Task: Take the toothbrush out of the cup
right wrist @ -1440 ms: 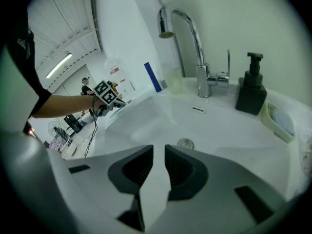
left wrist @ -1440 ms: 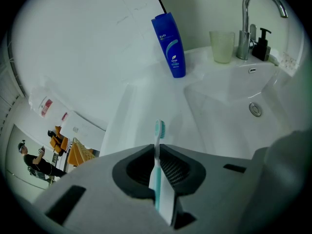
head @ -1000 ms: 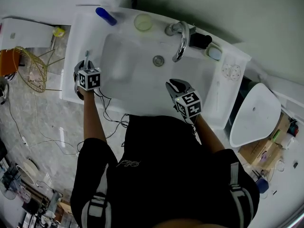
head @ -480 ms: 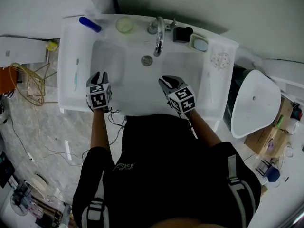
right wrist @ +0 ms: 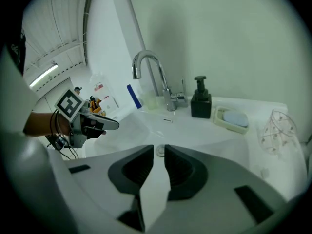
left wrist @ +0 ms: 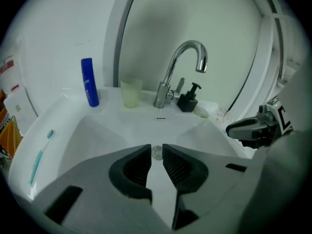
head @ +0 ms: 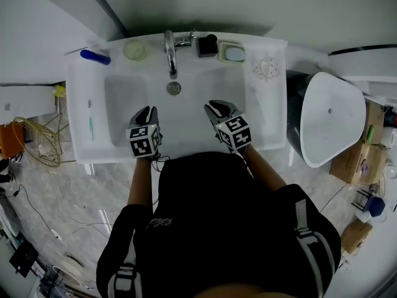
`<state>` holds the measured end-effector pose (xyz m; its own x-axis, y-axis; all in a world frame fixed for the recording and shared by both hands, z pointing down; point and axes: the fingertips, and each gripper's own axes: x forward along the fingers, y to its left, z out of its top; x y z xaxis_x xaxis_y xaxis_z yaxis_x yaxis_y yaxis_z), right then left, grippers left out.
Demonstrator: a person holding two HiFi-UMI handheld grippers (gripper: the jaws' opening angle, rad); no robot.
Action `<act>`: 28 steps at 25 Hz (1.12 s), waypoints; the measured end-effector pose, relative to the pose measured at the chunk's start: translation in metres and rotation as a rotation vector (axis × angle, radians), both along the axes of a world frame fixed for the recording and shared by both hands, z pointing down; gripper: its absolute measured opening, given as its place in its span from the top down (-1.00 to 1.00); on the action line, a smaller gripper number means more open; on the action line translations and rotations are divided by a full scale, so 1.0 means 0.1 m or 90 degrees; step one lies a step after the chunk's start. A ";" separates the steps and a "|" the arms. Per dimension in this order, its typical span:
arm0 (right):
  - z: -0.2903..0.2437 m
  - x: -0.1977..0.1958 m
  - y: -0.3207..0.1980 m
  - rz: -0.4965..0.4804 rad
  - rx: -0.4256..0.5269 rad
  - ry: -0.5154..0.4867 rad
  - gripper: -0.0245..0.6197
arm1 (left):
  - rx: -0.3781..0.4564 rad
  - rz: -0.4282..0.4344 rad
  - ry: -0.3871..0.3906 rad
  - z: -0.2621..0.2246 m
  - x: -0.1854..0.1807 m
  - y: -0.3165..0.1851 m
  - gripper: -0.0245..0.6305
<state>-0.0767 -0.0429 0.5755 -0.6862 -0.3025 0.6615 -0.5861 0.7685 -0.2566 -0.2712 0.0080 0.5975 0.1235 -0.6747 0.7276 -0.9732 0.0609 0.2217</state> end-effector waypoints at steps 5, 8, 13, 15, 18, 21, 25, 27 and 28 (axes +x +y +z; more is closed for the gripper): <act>-0.38 0.17 -0.28 0.053 0.092 -0.021 0.85 | 0.108 0.024 -0.026 -0.60 0.18 -0.25 0.92; -0.73 0.19 -0.45 0.077 0.151 -0.047 0.90 | 0.169 0.034 -0.009 -0.95 0.30 -0.38 0.92; -1.44 0.14 -0.67 0.100 0.238 -0.127 0.90 | 0.262 0.028 0.000 -1.53 0.40 -0.57 0.92; -1.74 0.16 -0.73 0.112 0.269 -0.157 0.90 | 0.299 0.026 -0.007 -1.79 0.41 -0.63 0.92; -2.14 0.20 -0.80 0.125 0.321 -0.185 0.90 | 0.355 0.027 -0.033 -2.20 0.41 -0.72 0.92; -2.45 0.25 -0.85 0.136 0.368 -0.199 0.90 | 0.408 0.033 -0.053 -2.58 0.44 -0.80 0.92; -2.76 0.32 -0.88 0.147 0.422 -0.206 0.90 | 0.462 0.049 -0.087 -2.95 0.52 -0.88 0.92; -2.88 0.33 -0.87 0.144 0.443 -0.209 0.90 | 0.480 0.058 -0.097 -3.06 0.57 -0.90 0.92; -2.93 0.34 -0.87 0.142 0.453 -0.208 0.90 | 0.487 0.060 -0.097 -3.10 0.61 -0.90 0.92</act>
<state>-0.0430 -0.1296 0.2827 -0.6857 -0.7270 0.0357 -0.7243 0.6863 0.0654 -0.2107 -0.0820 0.2876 0.1410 -0.9869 0.0789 -0.9898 -0.1388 0.0324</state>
